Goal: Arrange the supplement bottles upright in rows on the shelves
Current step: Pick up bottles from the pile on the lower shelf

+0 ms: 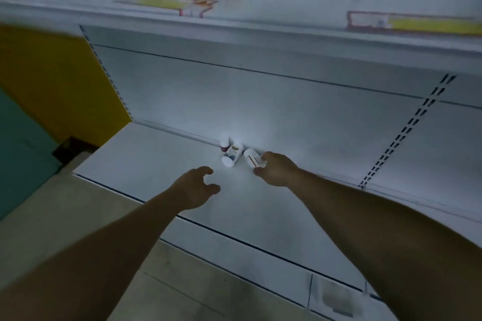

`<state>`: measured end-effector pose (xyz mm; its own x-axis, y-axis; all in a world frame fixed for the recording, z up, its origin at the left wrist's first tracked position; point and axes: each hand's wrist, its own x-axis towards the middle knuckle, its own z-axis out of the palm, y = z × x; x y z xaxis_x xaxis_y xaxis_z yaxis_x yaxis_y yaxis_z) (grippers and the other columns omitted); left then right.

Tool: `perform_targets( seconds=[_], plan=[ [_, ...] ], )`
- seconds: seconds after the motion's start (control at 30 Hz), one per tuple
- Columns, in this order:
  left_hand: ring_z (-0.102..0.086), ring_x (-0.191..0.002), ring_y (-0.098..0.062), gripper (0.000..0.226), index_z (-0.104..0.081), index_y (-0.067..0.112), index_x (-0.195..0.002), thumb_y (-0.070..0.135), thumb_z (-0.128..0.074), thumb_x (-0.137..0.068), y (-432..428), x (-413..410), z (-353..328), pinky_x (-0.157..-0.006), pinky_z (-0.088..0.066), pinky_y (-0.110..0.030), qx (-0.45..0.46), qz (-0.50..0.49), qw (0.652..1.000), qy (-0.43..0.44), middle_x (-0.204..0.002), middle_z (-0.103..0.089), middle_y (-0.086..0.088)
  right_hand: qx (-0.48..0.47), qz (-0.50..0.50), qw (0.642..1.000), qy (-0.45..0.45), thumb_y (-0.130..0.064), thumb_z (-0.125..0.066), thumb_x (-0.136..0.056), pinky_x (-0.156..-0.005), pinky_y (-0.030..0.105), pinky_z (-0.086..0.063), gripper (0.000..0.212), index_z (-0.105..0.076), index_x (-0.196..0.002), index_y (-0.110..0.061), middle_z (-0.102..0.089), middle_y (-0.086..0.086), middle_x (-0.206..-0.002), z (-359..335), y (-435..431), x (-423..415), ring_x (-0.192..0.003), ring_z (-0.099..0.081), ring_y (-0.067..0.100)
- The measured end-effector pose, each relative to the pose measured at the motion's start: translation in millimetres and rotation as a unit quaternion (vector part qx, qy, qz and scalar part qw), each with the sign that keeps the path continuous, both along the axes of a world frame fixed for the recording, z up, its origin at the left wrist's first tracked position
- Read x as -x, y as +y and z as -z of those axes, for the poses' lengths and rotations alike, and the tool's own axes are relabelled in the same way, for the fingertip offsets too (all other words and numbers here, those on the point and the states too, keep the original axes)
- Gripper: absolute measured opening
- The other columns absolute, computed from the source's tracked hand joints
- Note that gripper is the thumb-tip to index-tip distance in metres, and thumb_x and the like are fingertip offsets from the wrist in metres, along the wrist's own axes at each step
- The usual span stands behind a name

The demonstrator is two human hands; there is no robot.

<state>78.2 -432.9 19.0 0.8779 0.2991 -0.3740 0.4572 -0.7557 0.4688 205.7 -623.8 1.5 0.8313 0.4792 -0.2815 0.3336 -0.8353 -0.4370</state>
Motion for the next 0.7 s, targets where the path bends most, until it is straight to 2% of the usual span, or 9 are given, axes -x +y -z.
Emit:
perform_targets(
  seconds=[0.07,0.17,0.3,0.37,0.43,0.47,0.53,0.63,0.7],
  plan=[
    [-0.054,-0.110,-0.024,0.059,-0.040,0.024,-0.138,0.041,-0.061,-0.085,16.2,-26.6,16.1,-0.089,-0.043,-0.029,0.007,0.025,1.000,0.000,-0.141,-0.042,-0.008,0.000,0.017,1.000,-0.012,-0.041,-0.058,-0.088,-0.088,0.029,-0.039,0.053,-0.049,-0.129,-0.008,-0.054,0.014,-0.131,19.8,12.8,-5.8,-0.117,-0.051,0.029],
    [-0.048,-0.121,-0.026,0.065,-0.036,0.022,-0.142,0.040,-0.062,-0.085,32.8,-63.8,46.3,-0.099,-0.038,-0.033,-0.012,0.081,0.996,-0.018,-0.146,-0.037,-0.008,-0.019,0.027,0.998,-0.051,-0.031,-0.056,-0.091,-0.097,0.027,-0.031,0.051,-0.045,-0.134,-0.006,-0.048,0.015,-0.136,51.7,27.1,-11.5,-0.124,-0.046,0.027],
    [-0.045,-0.124,-0.031,0.072,-0.030,0.025,-0.145,0.032,-0.065,-0.083,42.3,-109.5,88.6,-0.102,-0.038,-0.037,-0.008,0.135,0.988,-0.071,-0.142,-0.041,-0.012,0.018,0.057,0.997,-0.052,-0.032,-0.051,-0.092,-0.106,0.037,-0.030,0.064,-0.021,-0.148,-0.020,-0.023,0.006,-0.152,91.3,42.9,-18.9,-0.135,-0.029,0.029],
    [-0.038,-0.130,-0.034,0.082,-0.017,0.027,-0.150,0.033,-0.066,-0.084,39.4,-127.0,110.0,-0.107,-0.033,-0.042,-0.019,0.165,0.984,-0.061,-0.152,-0.024,-0.012,0.066,0.057,0.994,-0.062,-0.036,-0.050,-0.091,-0.106,0.041,-0.032,0.068,-0.014,-0.148,-0.028,-0.016,0.001,-0.154,105.6,46.8,-20.2,-0.136,-0.023,0.030],
    [-0.023,-0.139,-0.036,0.089,-0.006,0.025,-0.151,0.037,-0.064,-0.085,33.2,-138.0,128.6,-0.112,-0.026,-0.044,-0.053,0.199,0.978,-0.038,-0.157,0.000,-0.012,0.076,0.069,0.990,-0.097,-0.038,-0.053,-0.090,-0.104,0.042,-0.033,0.067,-0.019,-0.146,-0.028,-0.021,0.004,-0.152,112.5,48.6,-19.2,-0.132,-0.025,0.031],
    [-0.017,-0.141,-0.036,0.089,-0.005,0.023,-0.151,0.039,-0.063,-0.085,29.9,-142.2,136.3,-0.113,-0.023,-0.044,-0.074,0.210,0.974,-0.042,-0.157,0.004,-0.013,0.074,0.077,0.988,-0.115,-0.039,-0.054,-0.089,-0.102,0.041,-0.034,0.066,-0.023,-0.145,-0.027,-0.024,0.007,-0.149,114.6,49.1,-18.0,-0.131,-0.028,0.031],
    [-0.018,-0.140,-0.037,0.083,-0.016,0.019,-0.150,0.039,-0.064,-0.085,26.8,-144.9,145.3,-0.113,-0.023,-0.044,-0.100,0.207,0.969,-0.092,-0.155,-0.005,-0.017,0.056,0.098,0.985,-0.130,-0.043,-0.058,-0.087,-0.100,0.042,-0.037,0.064,-0.029,-0.141,-0.024,-0.030,0.010,-0.145,117.4,51.8,-15.3,-0.127,-0.033,0.032],
    [-0.043,-0.121,-0.042,0.062,-0.040,0.015,-0.137,0.028,-0.068,-0.083,26.5,-139.6,149.6,-0.103,-0.037,-0.046,-0.080,0.169,0.966,-0.179,-0.142,-0.027,-0.021,0.025,0.143,0.981,-0.129,-0.038,-0.059,-0.088,-0.094,0.039,-0.041,0.059,-0.034,-0.138,-0.020,-0.041,0.012,-0.136,120.5,55.2,-9.2,-0.118,-0.044,0.031],
    [-0.052,-0.109,-0.041,0.051,-0.044,0.014,-0.131,0.019,-0.065,-0.085,27.1,-131.4,147.0,-0.096,-0.043,-0.042,-0.061,0.141,0.972,-0.180,-0.133,-0.033,-0.020,-0.016,0.176,0.979,-0.103,-0.032,-0.057,-0.088,-0.095,0.037,-0.043,0.058,-0.033,-0.140,-0.021,-0.046,0.010,-0.133,117.0,53.3,-3.0,-0.115,-0.048,0.029]
  ],
)
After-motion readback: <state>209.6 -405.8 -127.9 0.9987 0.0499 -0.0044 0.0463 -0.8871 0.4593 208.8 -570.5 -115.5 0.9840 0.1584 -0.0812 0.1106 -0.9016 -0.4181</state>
